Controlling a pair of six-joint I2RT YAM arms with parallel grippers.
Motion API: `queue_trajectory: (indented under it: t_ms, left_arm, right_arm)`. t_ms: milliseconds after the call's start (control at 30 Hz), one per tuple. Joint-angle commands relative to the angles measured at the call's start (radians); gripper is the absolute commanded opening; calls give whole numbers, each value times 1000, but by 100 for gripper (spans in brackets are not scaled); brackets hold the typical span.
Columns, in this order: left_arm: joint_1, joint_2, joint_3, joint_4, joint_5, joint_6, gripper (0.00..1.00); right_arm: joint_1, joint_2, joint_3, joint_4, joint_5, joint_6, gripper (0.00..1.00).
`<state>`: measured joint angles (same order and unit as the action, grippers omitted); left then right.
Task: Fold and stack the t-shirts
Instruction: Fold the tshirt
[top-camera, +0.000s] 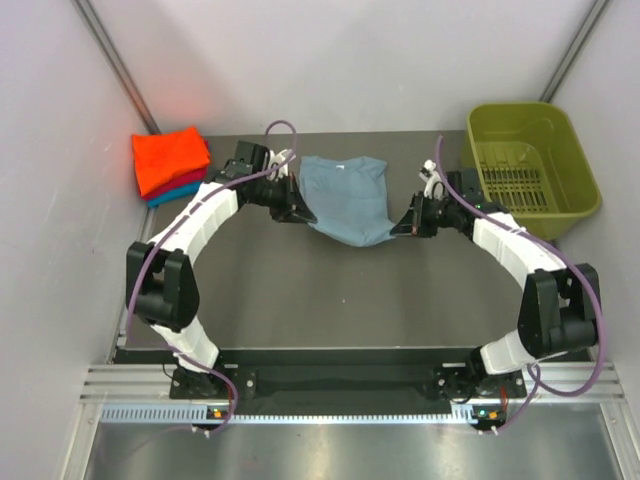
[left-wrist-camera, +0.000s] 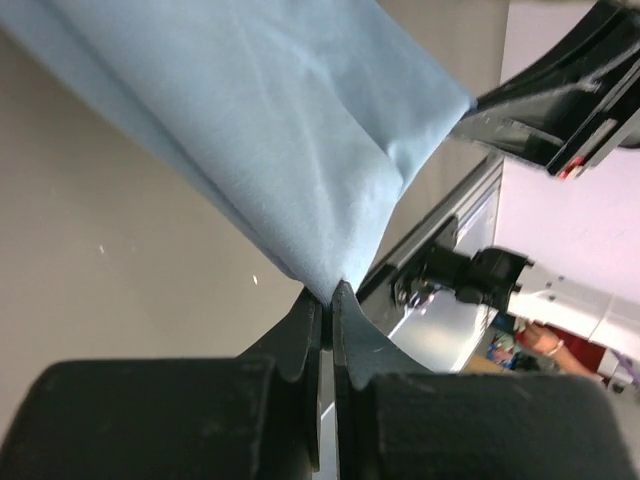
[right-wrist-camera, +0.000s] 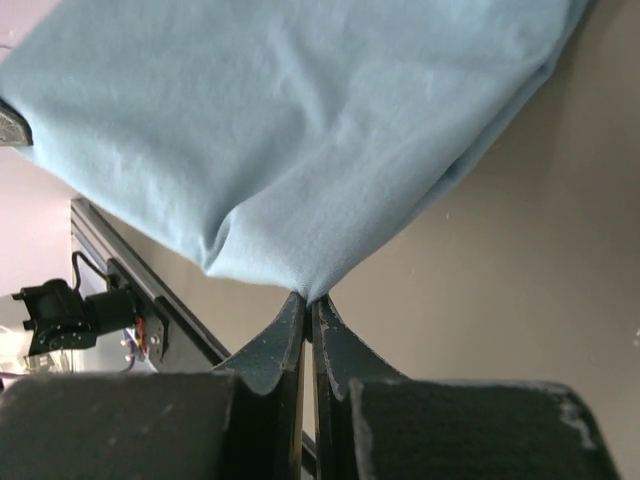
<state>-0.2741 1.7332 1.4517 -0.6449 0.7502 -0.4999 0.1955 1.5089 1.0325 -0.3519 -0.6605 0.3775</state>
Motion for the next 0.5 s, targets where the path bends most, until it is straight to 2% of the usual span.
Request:
queue_trajectory:
  t_ms: [0, 100, 233, 333, 467]
  left_arm:
    - [4, -95, -54, -44, -26, 52, 0]
    - [4, -126, -83, -59, -31, 63, 0]
    - [7, -141, -80, -76, -48, 73, 0]
    - [38, -113, -64, -47, -32, 49, 0]
    - [81, -5, 43, -3, -3, -2, 0]
  right_arm:
    - [-14, -93, -31, 22, -37, 1, 0]
    - [-14, -134, -54, 30, -44, 17, 0]
    - [-14, -127, 12, 19, -34, 0, 0]
    - [-13, -79, 98, 11, -22, -17, 0]
    - [-14, 13, 204, 28, -4, -19, 0]
